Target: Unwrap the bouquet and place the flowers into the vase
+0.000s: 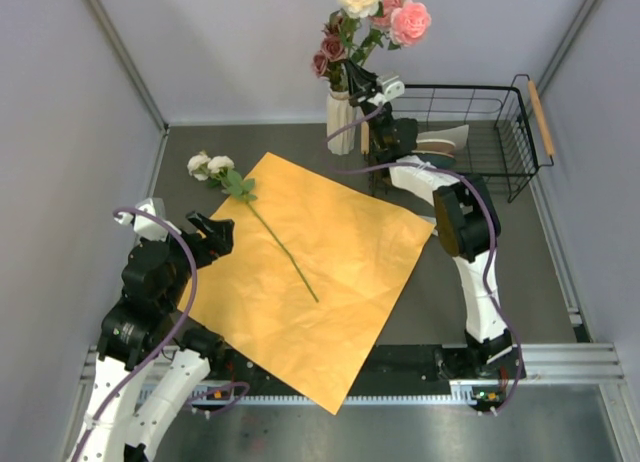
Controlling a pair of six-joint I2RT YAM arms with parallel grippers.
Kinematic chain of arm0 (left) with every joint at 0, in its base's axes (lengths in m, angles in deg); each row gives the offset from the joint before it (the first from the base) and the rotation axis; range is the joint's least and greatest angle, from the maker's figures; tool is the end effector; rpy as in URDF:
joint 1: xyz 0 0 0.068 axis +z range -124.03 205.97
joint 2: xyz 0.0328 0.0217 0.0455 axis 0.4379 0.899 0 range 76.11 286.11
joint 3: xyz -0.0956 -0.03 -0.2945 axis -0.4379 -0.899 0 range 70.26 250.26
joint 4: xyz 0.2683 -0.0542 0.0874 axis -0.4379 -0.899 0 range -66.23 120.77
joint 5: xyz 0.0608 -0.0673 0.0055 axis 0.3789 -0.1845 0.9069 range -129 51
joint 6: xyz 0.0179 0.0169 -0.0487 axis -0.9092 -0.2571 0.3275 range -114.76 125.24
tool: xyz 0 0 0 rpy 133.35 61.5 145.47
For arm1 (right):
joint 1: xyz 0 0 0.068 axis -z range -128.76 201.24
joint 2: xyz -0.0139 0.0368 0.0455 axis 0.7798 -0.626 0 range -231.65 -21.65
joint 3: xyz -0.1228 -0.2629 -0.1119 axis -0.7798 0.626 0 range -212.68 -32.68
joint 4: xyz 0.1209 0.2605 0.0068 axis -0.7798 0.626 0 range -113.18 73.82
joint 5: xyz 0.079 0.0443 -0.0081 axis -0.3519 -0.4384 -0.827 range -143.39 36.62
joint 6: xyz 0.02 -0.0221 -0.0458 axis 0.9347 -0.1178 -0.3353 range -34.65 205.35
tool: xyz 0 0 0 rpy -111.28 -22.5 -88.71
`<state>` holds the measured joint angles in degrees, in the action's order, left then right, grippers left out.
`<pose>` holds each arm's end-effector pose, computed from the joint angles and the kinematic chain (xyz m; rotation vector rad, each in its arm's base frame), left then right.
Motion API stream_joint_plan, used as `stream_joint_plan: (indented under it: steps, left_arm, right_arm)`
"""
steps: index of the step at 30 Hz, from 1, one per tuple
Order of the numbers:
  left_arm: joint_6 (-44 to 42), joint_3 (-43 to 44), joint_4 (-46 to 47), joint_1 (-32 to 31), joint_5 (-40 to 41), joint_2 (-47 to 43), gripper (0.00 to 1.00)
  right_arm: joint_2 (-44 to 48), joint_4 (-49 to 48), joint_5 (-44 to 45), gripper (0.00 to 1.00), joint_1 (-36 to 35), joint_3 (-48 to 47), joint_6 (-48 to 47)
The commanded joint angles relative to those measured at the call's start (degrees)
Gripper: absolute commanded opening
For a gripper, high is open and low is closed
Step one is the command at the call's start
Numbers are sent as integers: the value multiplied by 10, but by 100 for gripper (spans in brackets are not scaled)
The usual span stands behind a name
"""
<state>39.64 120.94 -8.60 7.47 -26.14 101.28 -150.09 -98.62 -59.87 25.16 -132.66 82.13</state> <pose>0.0708 -0.0152 0.3876 -0.4113 1.7830 -0.4520 0.4939 0.2464 0.3548 -0.2964 0.7039 0.4222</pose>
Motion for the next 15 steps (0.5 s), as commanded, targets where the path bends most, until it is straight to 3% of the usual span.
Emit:
stream_joint_plan:
  steps: [1,15]
  left_arm:
    - [2,1,27,-1,-6,0,94]
    - [9,2,26,-1,-21,-3,94]
  right_arm:
    - [5,-99,17,0,3,27,17]
    - [-22,-67,28,0,6,87,28]
